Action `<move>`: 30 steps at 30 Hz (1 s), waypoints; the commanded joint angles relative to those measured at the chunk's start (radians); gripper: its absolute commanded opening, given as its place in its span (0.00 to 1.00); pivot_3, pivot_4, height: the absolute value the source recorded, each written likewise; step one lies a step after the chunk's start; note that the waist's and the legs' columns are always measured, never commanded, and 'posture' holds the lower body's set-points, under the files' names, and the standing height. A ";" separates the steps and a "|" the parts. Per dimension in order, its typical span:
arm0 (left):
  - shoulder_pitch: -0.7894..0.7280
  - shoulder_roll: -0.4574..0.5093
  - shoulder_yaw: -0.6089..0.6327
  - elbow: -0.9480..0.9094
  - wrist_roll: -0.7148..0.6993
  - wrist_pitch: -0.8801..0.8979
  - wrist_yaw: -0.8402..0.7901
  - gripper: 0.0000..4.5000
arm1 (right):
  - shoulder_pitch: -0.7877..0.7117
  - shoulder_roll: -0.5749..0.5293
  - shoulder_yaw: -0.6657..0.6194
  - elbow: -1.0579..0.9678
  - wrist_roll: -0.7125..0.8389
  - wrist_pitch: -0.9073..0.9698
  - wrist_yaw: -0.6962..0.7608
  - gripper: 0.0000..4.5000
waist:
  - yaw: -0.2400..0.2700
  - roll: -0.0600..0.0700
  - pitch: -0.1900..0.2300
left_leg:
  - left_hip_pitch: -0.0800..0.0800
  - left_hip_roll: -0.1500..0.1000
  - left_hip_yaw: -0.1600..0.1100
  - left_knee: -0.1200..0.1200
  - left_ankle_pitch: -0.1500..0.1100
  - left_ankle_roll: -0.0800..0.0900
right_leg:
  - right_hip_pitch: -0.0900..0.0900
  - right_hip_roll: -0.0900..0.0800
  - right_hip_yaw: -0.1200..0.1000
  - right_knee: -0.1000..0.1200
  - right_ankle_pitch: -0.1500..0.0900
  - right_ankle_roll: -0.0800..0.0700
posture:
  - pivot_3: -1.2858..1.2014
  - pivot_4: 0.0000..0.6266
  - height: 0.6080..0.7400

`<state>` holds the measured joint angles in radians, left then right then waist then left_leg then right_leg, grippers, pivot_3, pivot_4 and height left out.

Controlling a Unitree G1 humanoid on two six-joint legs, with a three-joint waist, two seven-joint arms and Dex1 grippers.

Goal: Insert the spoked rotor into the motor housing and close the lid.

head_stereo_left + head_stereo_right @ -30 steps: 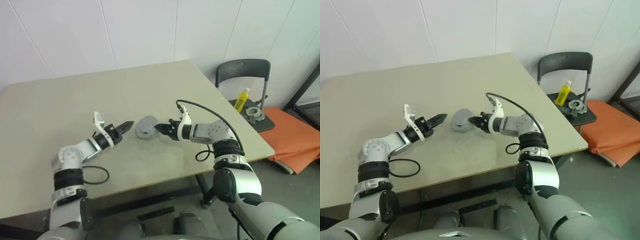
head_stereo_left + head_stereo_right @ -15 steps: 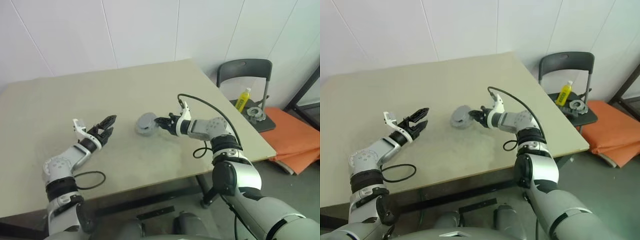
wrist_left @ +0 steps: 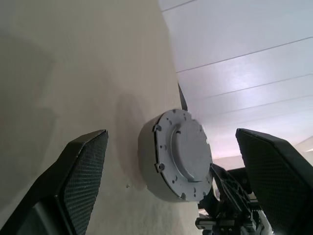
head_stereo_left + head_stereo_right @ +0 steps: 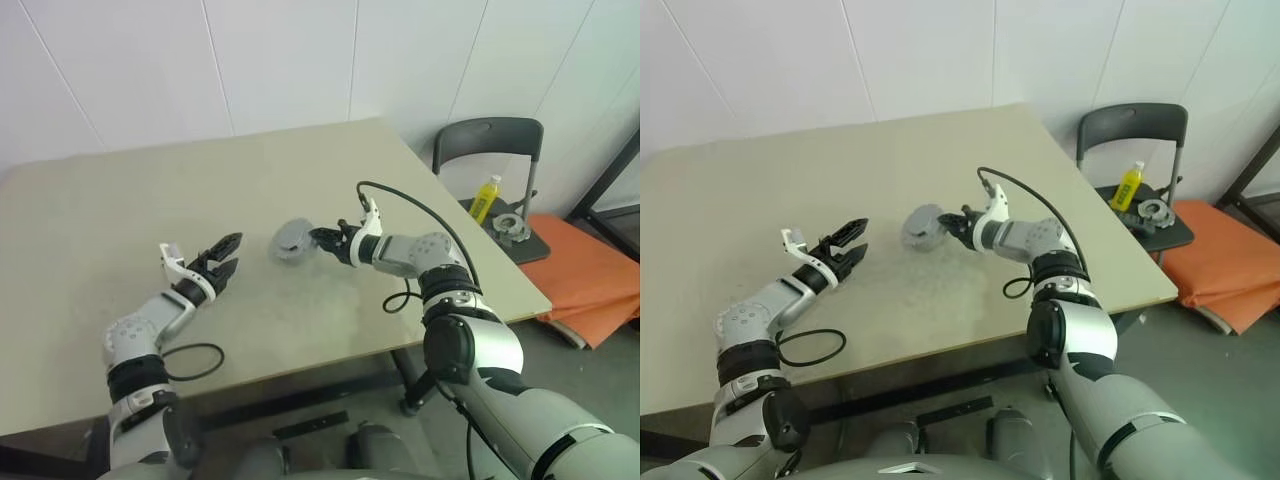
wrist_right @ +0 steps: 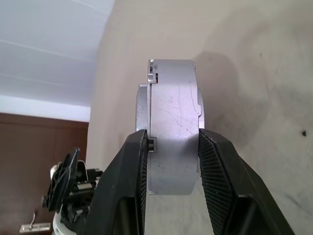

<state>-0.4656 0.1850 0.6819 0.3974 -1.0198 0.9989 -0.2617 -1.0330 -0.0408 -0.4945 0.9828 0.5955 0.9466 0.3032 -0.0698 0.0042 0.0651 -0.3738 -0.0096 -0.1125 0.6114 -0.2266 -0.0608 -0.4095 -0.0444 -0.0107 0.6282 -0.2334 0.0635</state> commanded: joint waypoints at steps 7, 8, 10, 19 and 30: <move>-0.055 -0.036 0.004 0.047 -0.044 -0.020 0.041 0.99 | -0.097 0.048 -0.040 0.020 0.057 -0.079 0.013 0.27 | 0.000 0.000 0.000 | 0.000 0.000 0.000 0.000 0.000 0.000 | 0.000 0.000 0.000 0.000 0.000 0.000 | 0.52 0.00 1.00; -0.061 -0.037 0.009 0.062 -0.048 -0.019 0.046 0.99 | -0.101 0.055 -0.041 0.025 0.058 -0.084 0.013 0.27 | 0.000 0.000 0.000 | 0.000 0.000 0.000 0.000 0.000 0.000 | 0.000 0.000 0.000 0.000 0.000 0.000 | 0.52 0.00 1.00; -0.071 -0.038 0.018 0.084 -0.060 -0.013 0.050 0.99 | -0.107 0.065 -0.043 0.032 0.056 -0.093 0.014 0.27 | 0.000 0.000 0.000 | 0.000 0.000 0.000 0.000 0.000 0.000 | 0.000 0.000 0.000 0.000 0.000 0.000 | 0.52 0.00 1.00; -0.088 -0.041 0.034 0.115 -0.110 0.006 0.056 0.99 | -0.114 0.093 -0.039 0.045 0.052 -0.108 0.019 0.27 | 0.001 0.000 0.000 | 0.000 0.000 0.000 0.000 0.000 0.000 | 0.000 0.000 0.000 0.000 0.000 0.000 | 0.52 0.00 1.00; -0.122 -0.066 0.029 0.188 -0.124 -0.020 0.013 0.99 | -0.106 0.103 -0.040 0.044 0.055 -0.100 0.015 0.27 | 0.001 0.000 0.000 | 0.000 0.000 0.000 0.000 0.000 0.000 | 0.000 0.000 0.000 0.000 0.000 0.000 | 0.52 0.00 1.00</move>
<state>-0.5568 0.1226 0.7220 0.5804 -1.1242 0.9839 -0.2284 -1.0918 0.0517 -0.5187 1.0494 0.6103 0.8626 0.2980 -0.0688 0.0040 0.0652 -0.3739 -0.0100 -0.1125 0.6119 -0.2266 -0.0608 -0.4092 -0.0447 -0.0106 0.6284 -0.2332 0.0636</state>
